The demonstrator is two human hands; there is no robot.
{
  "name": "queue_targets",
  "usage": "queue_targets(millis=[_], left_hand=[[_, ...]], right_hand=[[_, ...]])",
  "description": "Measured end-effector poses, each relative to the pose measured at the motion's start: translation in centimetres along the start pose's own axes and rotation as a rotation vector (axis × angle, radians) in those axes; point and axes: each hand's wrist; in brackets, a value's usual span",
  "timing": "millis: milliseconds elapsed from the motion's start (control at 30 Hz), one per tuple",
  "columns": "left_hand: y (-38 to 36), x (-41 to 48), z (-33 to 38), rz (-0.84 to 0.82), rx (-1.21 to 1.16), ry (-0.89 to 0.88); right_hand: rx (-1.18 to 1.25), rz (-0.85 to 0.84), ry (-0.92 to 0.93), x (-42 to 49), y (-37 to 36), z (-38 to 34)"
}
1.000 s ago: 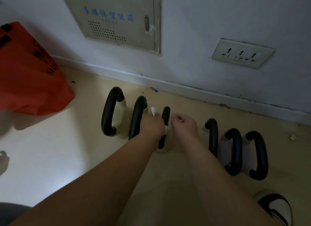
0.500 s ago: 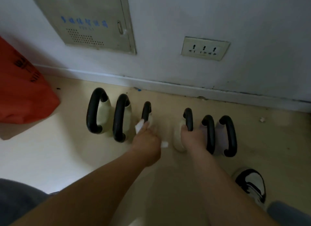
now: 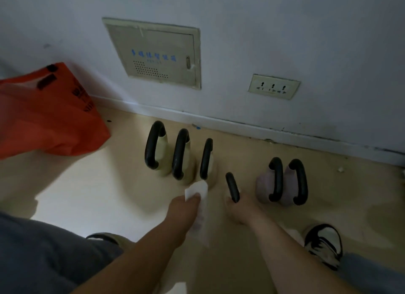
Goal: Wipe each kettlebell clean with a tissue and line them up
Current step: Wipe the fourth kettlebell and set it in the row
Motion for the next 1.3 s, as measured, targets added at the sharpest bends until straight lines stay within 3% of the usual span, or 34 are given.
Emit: queue_targets(millis=[100, 167, 233, 300, 367, 433, 500, 600, 700, 833, 933, 1033, 1133, 1233, 1300], left_hand=[[1.0, 0.4, -1.0, 0.103, -0.004, 0.012], [1.0, 0.1, -0.4, 0.173, -0.017, -0.071], [0.8, -0.3, 0.2, 0.238, 0.099, -0.35], [0.1, 0.2, 0.1, 0.312, 0.385, -0.716], [-0.8, 2.0, -1.2, 0.262, 0.725, -0.865], [-1.2, 3.3, -3.2, 0.054, 0.951, -0.792], [-1.8, 3.4, -4.4, -0.147, 0.988, -0.742], [-3.3, 3.7, -4.0, -0.056, 1.095, -0.844], [-3.9, 4.2, -3.0, -0.007, 1.207, -0.762], [-2.8, 5.7, -4.5, -0.154, 0.979, -0.475], [-3.2, 5.8, -5.5, -0.077, 0.719, -0.33], [-7.1, 3.6, -4.9, -0.007, 0.867, -0.443], [-9.6, 1.4, -4.7, 0.033, 0.865, -0.639], [-6.0, 2.4, -6.4, -0.015, 0.825, -0.723], [-3.4, 3.2, -7.5, -0.031, 0.704, -0.647]], right_hand=[[-0.125, -0.186, 0.024, -2.4, -1.9, 0.1], [-0.26, -0.269, 0.055, -3.6, -2.7, 0.2], [-0.42, -0.34, 0.099, -4.7, -2.9, 0.1], [-0.527, -0.367, 0.126, -5.1, -3.3, 0.4], [-0.569, -0.358, 0.141, -5.4, -3.8, 0.7], [-0.496, -0.351, 0.137, -5.6, -3.8, 1.3], [-0.389, -0.353, 0.147, -5.8, -3.2, 1.8], [-0.256, -0.239, 0.161, -5.7, -1.5, 2.5], [-0.3, -0.182, 0.182, -5.0, -0.4, 2.7], [-0.43, -0.19, 0.202, -4.6, -0.7, 2.8], [-0.556, -0.187, 0.194, -4.4, -0.9, 2.9], [-0.693, -0.232, 0.152, -3.8, -0.8, 2.6], [-0.735, -0.336, 0.119, -3.4, -0.4, 2.6], [-0.706, -0.256, 0.117, -3.5, -0.7, 2.5], [-0.726, -0.246, 0.124, -3.7, -0.9, 2.2]])
Point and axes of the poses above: each hand's wrist, its own x-axis towards the middle knuckle, its own y-axis out of the back of the hand, z = x × y, and after that the axes turned 12 degrees about y, right-handed
